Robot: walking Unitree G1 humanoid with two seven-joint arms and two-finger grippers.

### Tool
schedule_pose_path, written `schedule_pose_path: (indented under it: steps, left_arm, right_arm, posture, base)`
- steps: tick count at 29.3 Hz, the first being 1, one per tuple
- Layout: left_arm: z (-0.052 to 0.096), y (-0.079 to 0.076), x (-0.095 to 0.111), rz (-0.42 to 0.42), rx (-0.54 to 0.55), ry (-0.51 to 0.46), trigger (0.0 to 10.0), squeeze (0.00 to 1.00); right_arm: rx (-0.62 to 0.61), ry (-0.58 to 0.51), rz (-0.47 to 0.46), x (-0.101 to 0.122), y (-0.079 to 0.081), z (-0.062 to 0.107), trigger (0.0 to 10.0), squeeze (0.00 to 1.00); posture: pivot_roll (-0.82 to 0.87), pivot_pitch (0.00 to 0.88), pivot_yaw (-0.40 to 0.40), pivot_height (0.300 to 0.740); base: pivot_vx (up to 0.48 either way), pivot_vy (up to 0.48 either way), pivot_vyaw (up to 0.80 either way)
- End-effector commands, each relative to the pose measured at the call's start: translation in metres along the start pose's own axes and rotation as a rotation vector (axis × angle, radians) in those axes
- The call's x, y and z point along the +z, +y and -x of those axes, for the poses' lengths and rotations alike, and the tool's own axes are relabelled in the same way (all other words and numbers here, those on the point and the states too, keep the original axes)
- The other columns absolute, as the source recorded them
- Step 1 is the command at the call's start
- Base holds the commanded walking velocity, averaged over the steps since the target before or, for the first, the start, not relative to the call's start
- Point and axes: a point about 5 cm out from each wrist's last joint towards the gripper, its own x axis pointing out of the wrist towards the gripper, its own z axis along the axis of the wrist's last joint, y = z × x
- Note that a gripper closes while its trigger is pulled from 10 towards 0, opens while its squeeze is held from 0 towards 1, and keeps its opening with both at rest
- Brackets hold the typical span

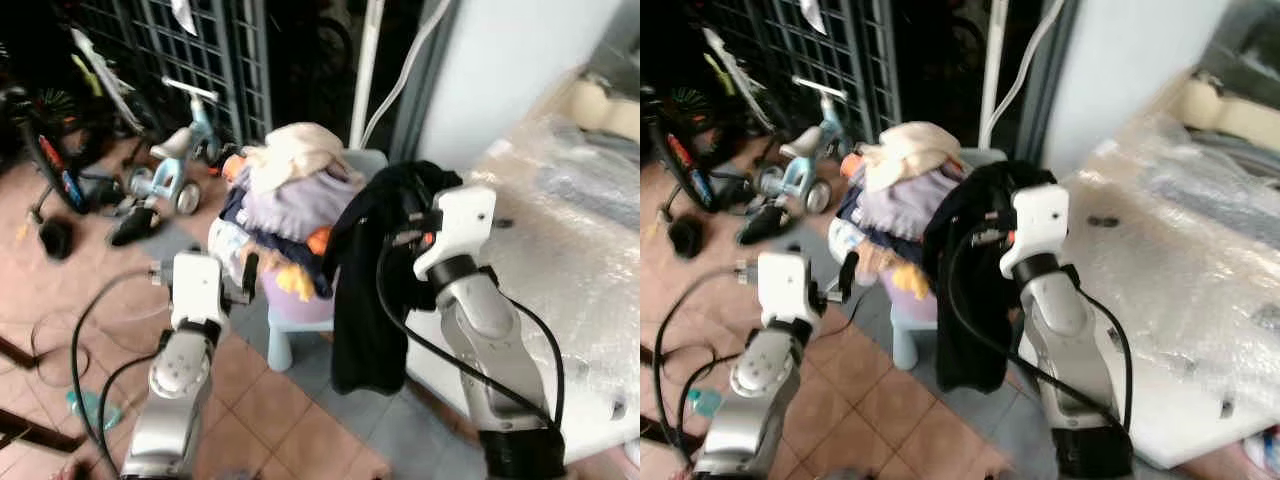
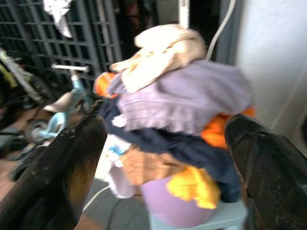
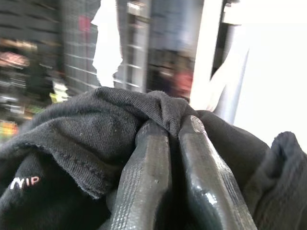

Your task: Clothes washing

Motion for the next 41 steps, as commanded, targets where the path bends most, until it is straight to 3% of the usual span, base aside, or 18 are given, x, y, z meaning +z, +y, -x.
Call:
schedule_pose_path:
  steps: [1, 9, 26, 34, 41]
  left_arm:
    - [0.000, 0.003, 0.005, -0.015, -0.011, -0.022, 10.0, 0.00]
    - [0.000, 0.003, 0.006, 0.009, -0.009, -0.027, 10.0, 0.00]
    - [0.001, 0.007, 0.005, 0.035, 0.006, -0.020, 10.0, 0.00]
    - [-0.002, 0.005, 0.003, 0.033, 0.010, -0.001, 10.0, 0.00]
    - [-0.001, 0.001, 0.006, 0.034, -0.006, -0.024, 10.0, 0.00]
  right_arm:
    - [-0.011, -0.029, -0.004, 0.005, 0.002, -0.003, 10.0, 0.00]
    - [-0.026, -0.039, 0.008, 0.006, -0.001, -0.006, 10.0, 0.00]
    - [0.068, -0.091, 0.025, 0.017, 0.000, -0.023, 10.0, 0.00]
    - [0.232, -0.116, 0.020, 0.027, 0.009, -0.035, 10.0, 0.00]
    - [0.509, -0.142, 0.019, 0.050, 0.023, -0.054, 10.0, 0.00]
  posture:
    - [-0.05, 0.000, 0.019, 0.740]
    - [-0.05, 0.000, 0.019, 0.740]
    - [-0.05, 0.000, 0.023, 0.740]
    - [-0.05, 0.000, 0.024, 0.740]
    - [-0.04, 0.000, 0.017, 0.740]
  base:
    - [0.000, 0.000, -0.80]
    - [0.000, 0.000, -0.80]
    - [0.305, 0.000, -0.77]
    - [0.179, 0.000, -0.14]
    - [0.103, 0.000, 0.00]
